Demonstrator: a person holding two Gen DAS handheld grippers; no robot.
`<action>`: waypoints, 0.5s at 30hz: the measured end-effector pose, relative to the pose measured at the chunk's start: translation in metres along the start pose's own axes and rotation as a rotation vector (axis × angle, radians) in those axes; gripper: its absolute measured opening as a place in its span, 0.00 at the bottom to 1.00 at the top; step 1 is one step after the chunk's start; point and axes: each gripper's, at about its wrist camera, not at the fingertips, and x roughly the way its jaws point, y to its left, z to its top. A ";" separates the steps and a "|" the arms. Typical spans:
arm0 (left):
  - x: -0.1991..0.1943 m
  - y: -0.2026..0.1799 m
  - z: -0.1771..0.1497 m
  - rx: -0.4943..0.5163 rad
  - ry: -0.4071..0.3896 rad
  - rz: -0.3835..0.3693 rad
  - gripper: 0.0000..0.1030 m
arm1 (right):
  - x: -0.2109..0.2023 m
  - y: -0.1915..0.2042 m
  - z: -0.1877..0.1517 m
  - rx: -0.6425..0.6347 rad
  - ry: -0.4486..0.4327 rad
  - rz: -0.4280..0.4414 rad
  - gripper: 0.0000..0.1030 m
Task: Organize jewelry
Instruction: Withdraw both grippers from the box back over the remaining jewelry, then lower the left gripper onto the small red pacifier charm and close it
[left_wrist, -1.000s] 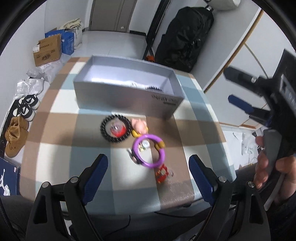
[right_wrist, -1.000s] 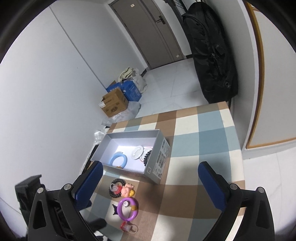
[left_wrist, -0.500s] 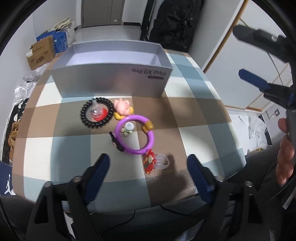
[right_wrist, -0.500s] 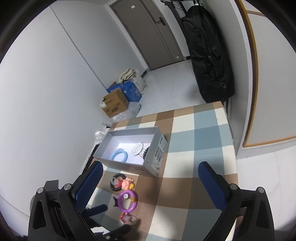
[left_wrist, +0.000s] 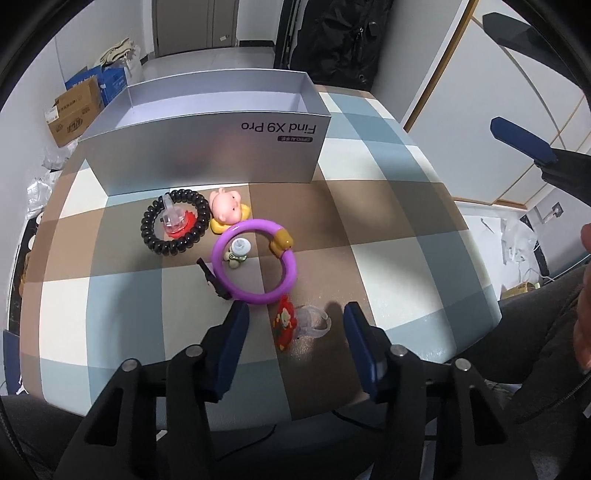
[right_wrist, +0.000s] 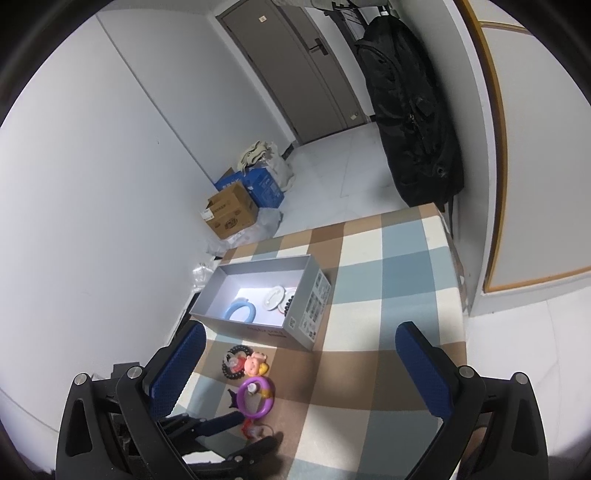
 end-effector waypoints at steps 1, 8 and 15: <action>0.001 -0.002 0.001 0.002 0.000 0.006 0.41 | -0.001 0.000 0.000 0.000 -0.002 0.000 1.00; 0.002 0.000 0.002 0.004 0.007 0.011 0.25 | -0.004 -0.002 -0.001 0.004 -0.001 -0.002 1.00; 0.000 0.000 0.002 -0.003 0.000 0.001 0.24 | -0.004 -0.002 -0.002 0.001 0.005 -0.008 1.00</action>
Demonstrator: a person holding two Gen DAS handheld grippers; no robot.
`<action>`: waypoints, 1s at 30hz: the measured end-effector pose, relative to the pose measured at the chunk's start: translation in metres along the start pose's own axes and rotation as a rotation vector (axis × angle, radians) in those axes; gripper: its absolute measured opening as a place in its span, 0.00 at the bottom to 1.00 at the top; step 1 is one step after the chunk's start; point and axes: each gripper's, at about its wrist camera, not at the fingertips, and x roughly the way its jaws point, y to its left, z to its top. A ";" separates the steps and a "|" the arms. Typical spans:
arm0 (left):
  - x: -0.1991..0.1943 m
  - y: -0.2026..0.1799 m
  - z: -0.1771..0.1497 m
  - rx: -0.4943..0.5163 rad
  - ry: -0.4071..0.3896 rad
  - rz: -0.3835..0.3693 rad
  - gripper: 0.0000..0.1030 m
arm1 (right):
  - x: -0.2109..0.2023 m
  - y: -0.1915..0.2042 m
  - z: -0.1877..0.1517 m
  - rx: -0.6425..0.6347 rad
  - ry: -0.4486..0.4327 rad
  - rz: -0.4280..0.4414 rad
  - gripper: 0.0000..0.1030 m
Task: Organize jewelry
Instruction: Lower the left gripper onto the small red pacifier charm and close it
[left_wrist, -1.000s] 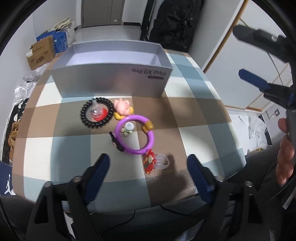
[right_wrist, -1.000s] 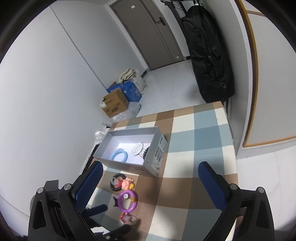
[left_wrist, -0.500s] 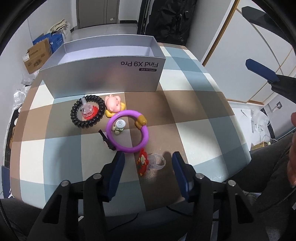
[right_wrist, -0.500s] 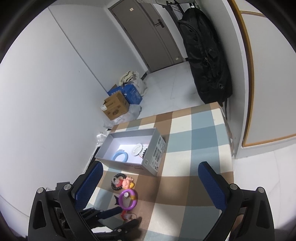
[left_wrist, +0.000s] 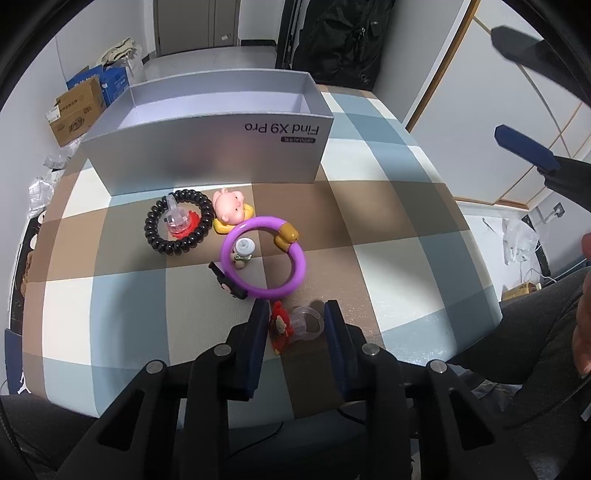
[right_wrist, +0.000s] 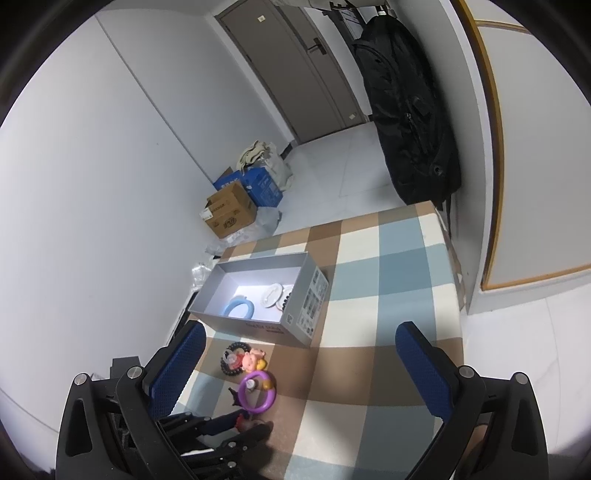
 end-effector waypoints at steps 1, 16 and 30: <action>-0.002 0.000 0.000 -0.003 -0.003 -0.007 0.24 | 0.000 0.000 0.000 0.000 0.001 -0.002 1.00; -0.024 0.019 0.012 -0.119 -0.059 -0.164 0.24 | 0.017 -0.003 -0.007 0.000 0.057 -0.040 1.00; -0.055 0.088 0.031 -0.362 -0.197 -0.237 0.24 | 0.060 0.032 -0.034 -0.180 0.221 -0.050 1.00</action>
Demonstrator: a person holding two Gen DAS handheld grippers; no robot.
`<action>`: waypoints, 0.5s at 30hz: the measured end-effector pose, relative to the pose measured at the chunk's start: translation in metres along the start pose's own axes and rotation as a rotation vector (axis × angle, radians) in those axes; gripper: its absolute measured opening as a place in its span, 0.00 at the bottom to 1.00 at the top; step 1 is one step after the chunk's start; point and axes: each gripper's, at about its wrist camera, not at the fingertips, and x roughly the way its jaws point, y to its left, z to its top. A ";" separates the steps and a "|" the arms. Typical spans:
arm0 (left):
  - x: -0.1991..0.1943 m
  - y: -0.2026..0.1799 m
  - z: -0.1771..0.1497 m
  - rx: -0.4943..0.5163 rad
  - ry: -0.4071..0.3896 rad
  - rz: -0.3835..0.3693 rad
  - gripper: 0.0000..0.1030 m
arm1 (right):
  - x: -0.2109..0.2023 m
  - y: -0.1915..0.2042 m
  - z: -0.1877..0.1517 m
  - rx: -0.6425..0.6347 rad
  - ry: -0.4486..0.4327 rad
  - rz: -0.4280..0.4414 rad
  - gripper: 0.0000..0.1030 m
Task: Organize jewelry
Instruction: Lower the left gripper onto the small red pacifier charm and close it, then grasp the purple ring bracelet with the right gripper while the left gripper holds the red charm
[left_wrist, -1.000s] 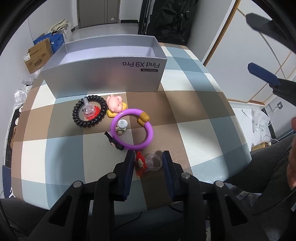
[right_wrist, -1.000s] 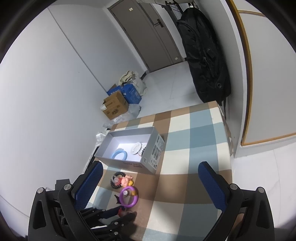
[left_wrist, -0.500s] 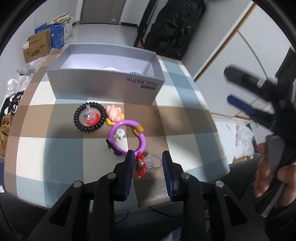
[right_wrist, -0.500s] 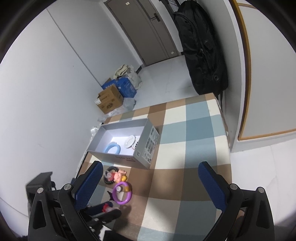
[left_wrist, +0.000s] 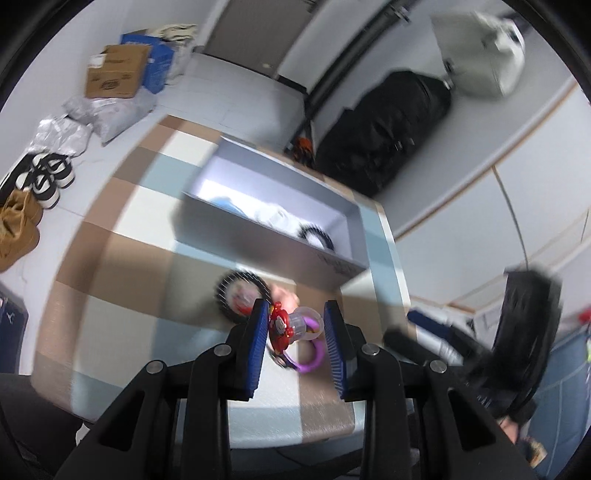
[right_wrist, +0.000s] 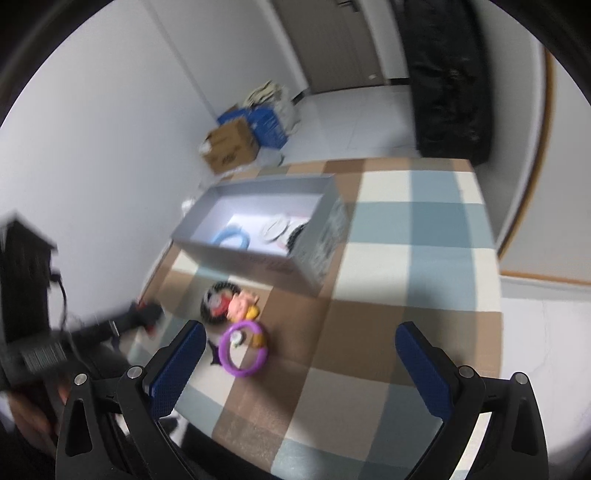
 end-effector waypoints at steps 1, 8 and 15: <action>-0.001 0.005 0.005 -0.019 -0.004 -0.006 0.24 | 0.004 0.005 -0.001 -0.026 0.009 -0.003 1.00; 0.003 0.026 0.012 -0.099 -0.005 -0.023 0.24 | 0.028 0.041 -0.007 -0.187 0.070 -0.004 0.99; 0.010 0.034 0.016 -0.088 0.013 0.004 0.24 | 0.051 0.064 -0.013 -0.262 0.128 -0.004 0.97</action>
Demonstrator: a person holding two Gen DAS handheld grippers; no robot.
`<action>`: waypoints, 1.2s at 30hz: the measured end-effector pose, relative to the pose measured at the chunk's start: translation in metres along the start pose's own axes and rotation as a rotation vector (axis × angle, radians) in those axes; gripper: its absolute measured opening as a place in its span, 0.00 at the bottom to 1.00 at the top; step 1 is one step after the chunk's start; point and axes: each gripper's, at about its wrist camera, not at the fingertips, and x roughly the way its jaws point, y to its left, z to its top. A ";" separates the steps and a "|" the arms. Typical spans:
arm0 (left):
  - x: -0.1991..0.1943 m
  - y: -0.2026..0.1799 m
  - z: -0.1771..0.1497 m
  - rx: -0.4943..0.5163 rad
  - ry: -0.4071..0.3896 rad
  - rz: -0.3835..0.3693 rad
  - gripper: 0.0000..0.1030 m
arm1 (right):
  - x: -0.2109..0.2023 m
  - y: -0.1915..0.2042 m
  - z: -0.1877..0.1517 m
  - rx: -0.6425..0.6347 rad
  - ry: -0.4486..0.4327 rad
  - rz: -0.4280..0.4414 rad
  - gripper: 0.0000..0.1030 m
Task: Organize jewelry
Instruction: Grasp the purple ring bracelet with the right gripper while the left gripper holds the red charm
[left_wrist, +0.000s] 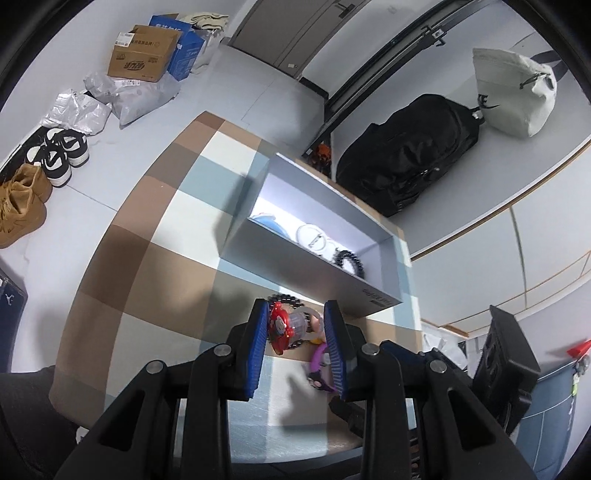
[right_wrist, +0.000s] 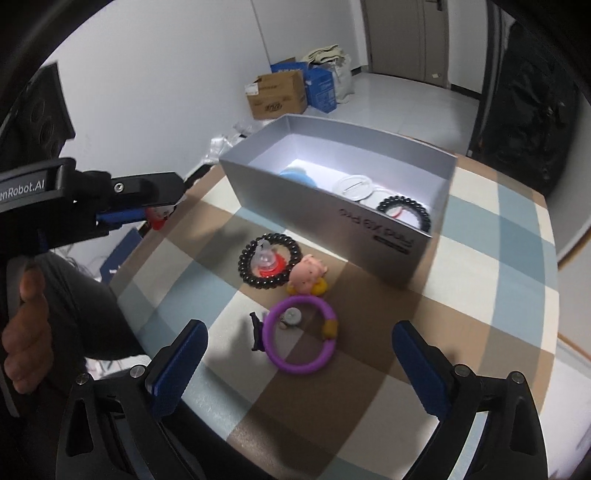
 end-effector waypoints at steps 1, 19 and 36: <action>0.001 0.001 0.000 0.000 0.002 0.004 0.24 | 0.003 0.003 0.000 -0.015 0.006 -0.009 0.97; 0.007 0.009 0.001 -0.015 0.025 0.031 0.24 | 0.026 0.017 -0.005 -0.121 0.076 -0.107 0.55; 0.011 0.007 -0.002 0.021 0.008 0.095 0.24 | -0.008 -0.003 0.014 0.000 -0.038 -0.021 0.52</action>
